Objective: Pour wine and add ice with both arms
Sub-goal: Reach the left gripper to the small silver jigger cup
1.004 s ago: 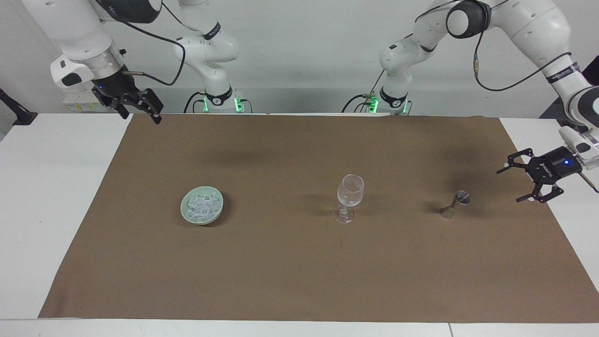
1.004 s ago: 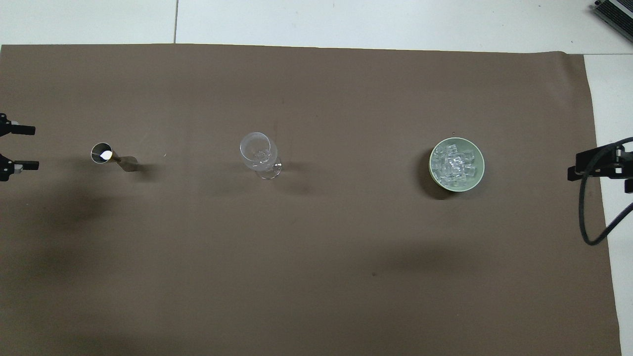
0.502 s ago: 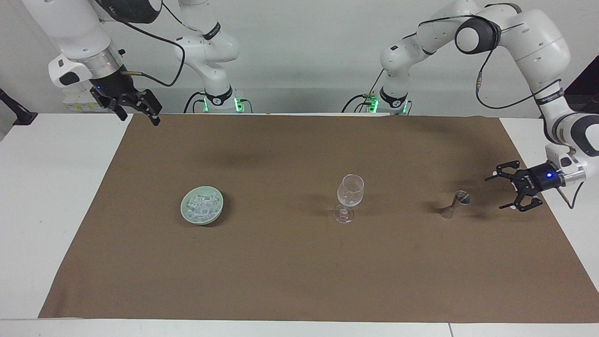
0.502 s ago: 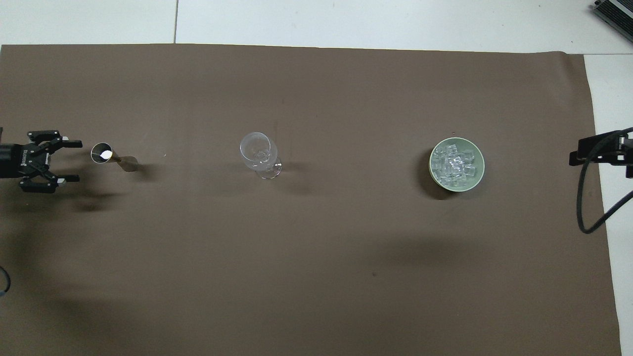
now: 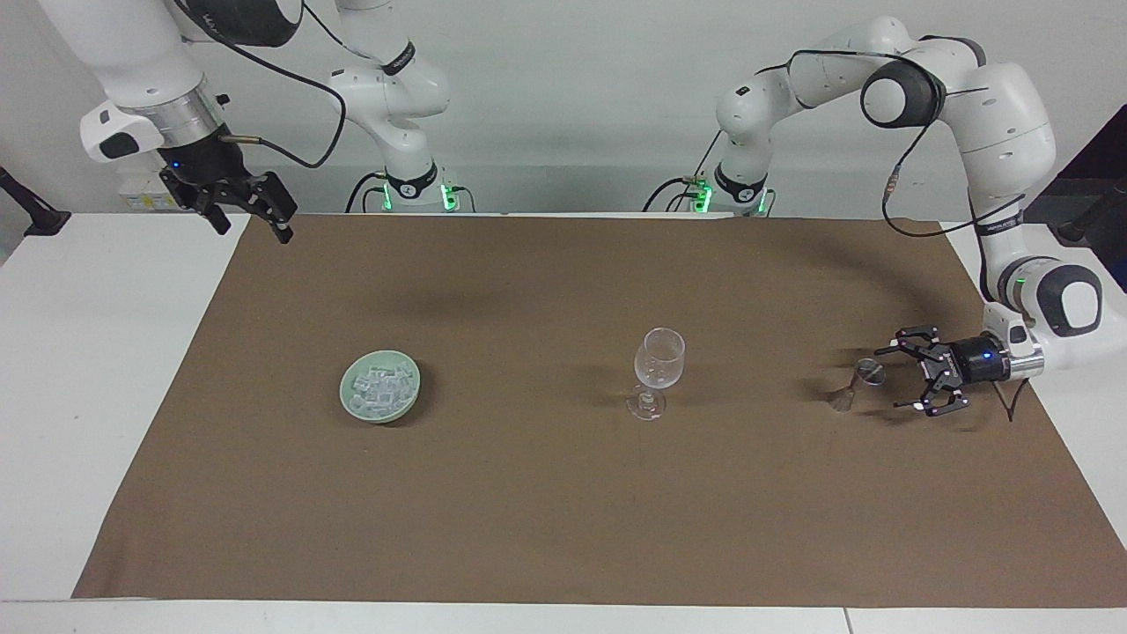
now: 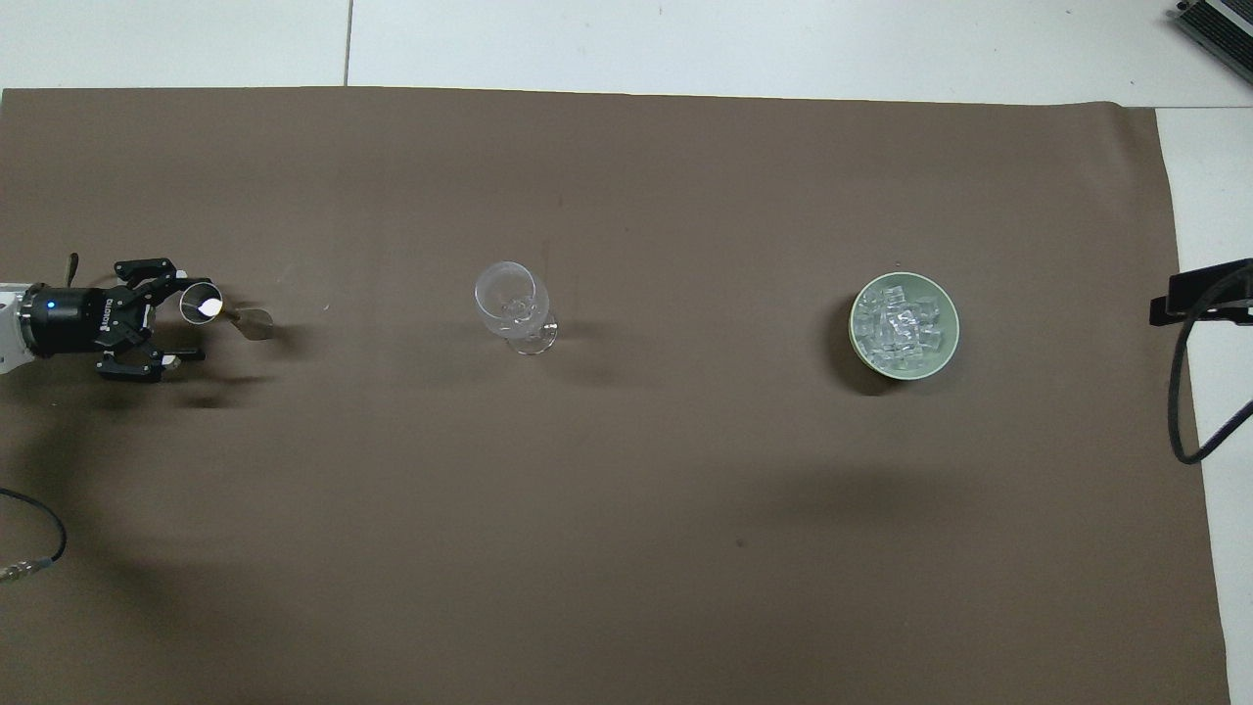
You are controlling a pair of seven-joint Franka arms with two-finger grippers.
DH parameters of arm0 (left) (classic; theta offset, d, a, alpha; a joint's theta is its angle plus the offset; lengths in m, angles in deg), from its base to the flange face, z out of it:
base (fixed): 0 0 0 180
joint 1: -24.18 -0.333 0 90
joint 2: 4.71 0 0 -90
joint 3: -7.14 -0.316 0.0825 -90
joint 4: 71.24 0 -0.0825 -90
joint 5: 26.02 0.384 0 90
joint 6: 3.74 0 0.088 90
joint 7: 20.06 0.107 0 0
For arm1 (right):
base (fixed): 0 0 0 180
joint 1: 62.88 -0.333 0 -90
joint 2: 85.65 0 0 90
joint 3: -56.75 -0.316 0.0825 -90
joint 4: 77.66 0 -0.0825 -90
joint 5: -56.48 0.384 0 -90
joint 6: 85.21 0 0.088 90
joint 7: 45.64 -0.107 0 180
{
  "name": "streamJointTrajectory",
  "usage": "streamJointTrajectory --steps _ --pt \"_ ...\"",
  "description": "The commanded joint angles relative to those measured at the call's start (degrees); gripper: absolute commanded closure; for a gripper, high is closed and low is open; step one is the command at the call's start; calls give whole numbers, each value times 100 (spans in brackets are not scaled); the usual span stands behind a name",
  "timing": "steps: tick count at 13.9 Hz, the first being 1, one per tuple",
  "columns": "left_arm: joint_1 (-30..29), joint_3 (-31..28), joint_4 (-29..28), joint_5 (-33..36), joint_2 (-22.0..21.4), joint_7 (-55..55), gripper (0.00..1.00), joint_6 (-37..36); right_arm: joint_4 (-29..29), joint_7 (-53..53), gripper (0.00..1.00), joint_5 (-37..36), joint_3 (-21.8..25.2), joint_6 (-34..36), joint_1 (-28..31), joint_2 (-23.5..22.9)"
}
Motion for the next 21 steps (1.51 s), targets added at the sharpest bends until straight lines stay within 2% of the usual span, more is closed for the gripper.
streamJointTrajectory --steps 1,3,7,12,19,21 --pt "-125 42 -119 -369 155 627 9 -132 -144 141 0 -167 -95 -258 87 61" --pt "-116 68 -110 -545 234 751 13 -123 -127 107 0 -177 -86 -197 78 61" --pt "-116 95 -216 -678 261 945 9 -114 -109 115 0 -106 -86 -188 105 43" --pt "-99 121 -347 -774 270 1103 34 -149 -109 115 0 -62 -130 -188 78 43" --pt "-55 139 -409 -871 331 1165 35 -290 -109 115 0 -62 -130 -188 78 43" --pt "-55 139 -418 -871 331 1200 40 -316 -109 115 0 -71 -130 -179 78 43"
